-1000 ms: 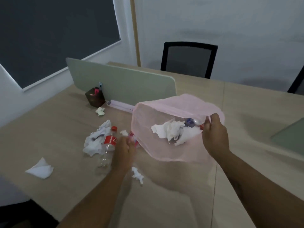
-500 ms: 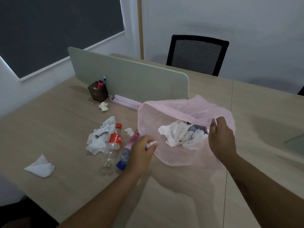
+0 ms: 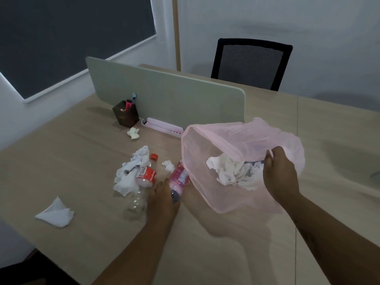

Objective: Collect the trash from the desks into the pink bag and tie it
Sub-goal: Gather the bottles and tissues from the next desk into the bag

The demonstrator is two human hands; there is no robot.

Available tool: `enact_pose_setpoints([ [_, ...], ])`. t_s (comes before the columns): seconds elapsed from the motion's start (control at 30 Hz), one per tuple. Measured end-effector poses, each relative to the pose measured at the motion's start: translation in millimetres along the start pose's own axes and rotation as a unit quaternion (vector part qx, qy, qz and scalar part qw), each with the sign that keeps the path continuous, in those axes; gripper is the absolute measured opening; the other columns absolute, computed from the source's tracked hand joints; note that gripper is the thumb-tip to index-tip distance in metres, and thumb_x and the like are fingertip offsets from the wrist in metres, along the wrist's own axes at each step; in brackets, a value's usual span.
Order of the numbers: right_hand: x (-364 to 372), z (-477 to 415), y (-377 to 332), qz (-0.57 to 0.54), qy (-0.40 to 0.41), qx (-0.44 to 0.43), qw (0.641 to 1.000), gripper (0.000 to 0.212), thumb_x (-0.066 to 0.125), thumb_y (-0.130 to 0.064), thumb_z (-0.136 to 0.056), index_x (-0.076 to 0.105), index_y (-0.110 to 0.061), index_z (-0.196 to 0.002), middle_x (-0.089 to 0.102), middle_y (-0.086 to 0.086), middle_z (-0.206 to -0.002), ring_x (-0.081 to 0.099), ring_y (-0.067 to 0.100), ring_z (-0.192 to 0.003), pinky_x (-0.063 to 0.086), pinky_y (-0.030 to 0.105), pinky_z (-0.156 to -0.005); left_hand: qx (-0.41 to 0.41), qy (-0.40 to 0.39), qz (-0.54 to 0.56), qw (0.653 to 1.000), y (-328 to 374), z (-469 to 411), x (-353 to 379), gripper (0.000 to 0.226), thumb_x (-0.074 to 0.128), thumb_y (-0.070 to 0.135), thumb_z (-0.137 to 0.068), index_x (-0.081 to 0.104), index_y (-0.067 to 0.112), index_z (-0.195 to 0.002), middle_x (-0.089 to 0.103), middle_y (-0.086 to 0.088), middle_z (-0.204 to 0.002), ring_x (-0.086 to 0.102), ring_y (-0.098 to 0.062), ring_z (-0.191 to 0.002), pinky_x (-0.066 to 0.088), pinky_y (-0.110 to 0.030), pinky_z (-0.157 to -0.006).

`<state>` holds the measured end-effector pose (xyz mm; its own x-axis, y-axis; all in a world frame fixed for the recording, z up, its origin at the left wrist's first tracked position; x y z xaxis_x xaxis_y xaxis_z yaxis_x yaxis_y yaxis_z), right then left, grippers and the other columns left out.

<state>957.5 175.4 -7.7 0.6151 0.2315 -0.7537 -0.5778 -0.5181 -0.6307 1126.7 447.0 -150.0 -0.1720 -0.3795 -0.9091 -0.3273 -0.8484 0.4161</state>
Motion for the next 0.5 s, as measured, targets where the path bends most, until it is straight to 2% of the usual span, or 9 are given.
enact_pose_setpoints([
  [0.1, -2, 3, 4, 0.008, 0.005, -0.002, 1.0, 0.019, 0.035, -0.023, -0.102, 0.041, -0.011, -0.088, 0.051, 0.005, -0.067, 0.048, 0.026, -0.06, 0.034, 0.033, -0.055, -0.014, -0.018, 0.067, 0.997, -4, -1, 6, 0.079, 0.077, 0.029, -0.079, 0.037, 0.019, -0.146, 0.054, -0.007, -0.135, 0.052, -0.027, -0.121, 0.048, -0.04, -0.099],
  [0.17, -7, 2, 10, 0.011, 0.012, 0.012, 1.0, 0.02, 0.035, -0.024, -0.102, 0.041, -0.012, -0.088, 0.052, 0.006, -0.068, 0.051, 0.029, -0.062, 0.035, 0.033, -0.056, -0.031, -0.006, 0.129, 0.991, 2, 8, -5, 0.07, 0.077, 0.03, -0.076, 0.043, 0.023, -0.137, 0.061, 0.0, -0.12, 0.061, -0.021, -0.106, 0.054, -0.036, -0.084],
  [0.23, -16, -2, 14, 0.001, 0.027, 0.032, 0.999, 0.023, 0.034, -0.026, -0.103, 0.041, -0.011, -0.088, 0.05, 0.005, -0.068, 0.052, 0.032, -0.066, 0.036, 0.034, -0.059, -0.061, 0.026, 0.251, 0.966, 9, 23, -30, 0.053, 0.078, 0.022, -0.076, 0.048, 0.024, -0.12, 0.062, 0.008, -0.1, 0.065, -0.014, -0.086, 0.049, -0.025, -0.065],
  [0.27, -20, -4, 14, -0.008, 0.033, 0.038, 0.999, 0.024, 0.033, -0.027, -0.103, 0.041, -0.01, -0.088, 0.048, 0.003, -0.067, 0.052, 0.032, -0.068, 0.036, 0.034, -0.06, -0.067, 0.05, 0.307, 0.948, 13, 31, -48, 0.051, 0.079, 0.017, -0.077, 0.046, 0.025, -0.115, 0.06, 0.012, -0.094, 0.064, -0.008, -0.079, 0.046, -0.021, -0.061],
  [0.33, -27, -7, 12, -0.026, 0.043, 0.048, 0.998, 0.024, 0.033, -0.027, -0.103, 0.04, -0.009, -0.089, 0.044, -0.001, -0.066, 0.05, 0.032, -0.069, 0.034, 0.034, -0.062, -0.042, 0.108, 0.369, 0.922, 19, 44, -81, 0.056, 0.081, 0.014, -0.076, 0.043, 0.026, -0.116, 0.059, 0.018, -0.094, 0.063, 0.002, -0.077, 0.047, -0.018, -0.06],
  [0.4, -34, -3, 8, -0.046, 0.034, 0.047, 0.997, 0.023, 0.032, -0.027, -0.103, 0.039, -0.01, -0.089, 0.042, -0.002, -0.065, 0.047, 0.032, -0.069, 0.032, 0.034, -0.061, 0.003, 0.136, 0.391, 0.91, 28, 65, -105, 0.061, 0.083, 0.015, -0.074, 0.044, 0.027, -0.12, 0.062, 0.02, -0.1, 0.066, 0.003, -0.08, 0.052, -0.015, -0.063],
  [0.5, -42, 0, 4, -0.074, 0.026, 0.049, 0.996, 0.025, 0.032, -0.027, -0.103, 0.038, -0.008, -0.088, 0.043, 0.0, -0.065, 0.046, 0.032, -0.069, 0.032, 0.035, -0.059, 0.053, 0.066, 0.368, 0.926, 42, 93, -104, 0.061, 0.085, 0.014, -0.07, 0.052, 0.03, -0.118, 0.065, 0.01, -0.101, 0.065, -0.004, -0.073, 0.053, -0.017, -0.063],
])
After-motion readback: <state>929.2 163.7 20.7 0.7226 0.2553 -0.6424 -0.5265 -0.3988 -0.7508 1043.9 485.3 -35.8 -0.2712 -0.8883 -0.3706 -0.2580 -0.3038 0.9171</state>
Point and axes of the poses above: each hand's wrist, its own z-axis away from the middle knuckle, its own x-axis out of the palm, y = z × x, the point moved 5 cm from there along -z, towards the middle knuckle
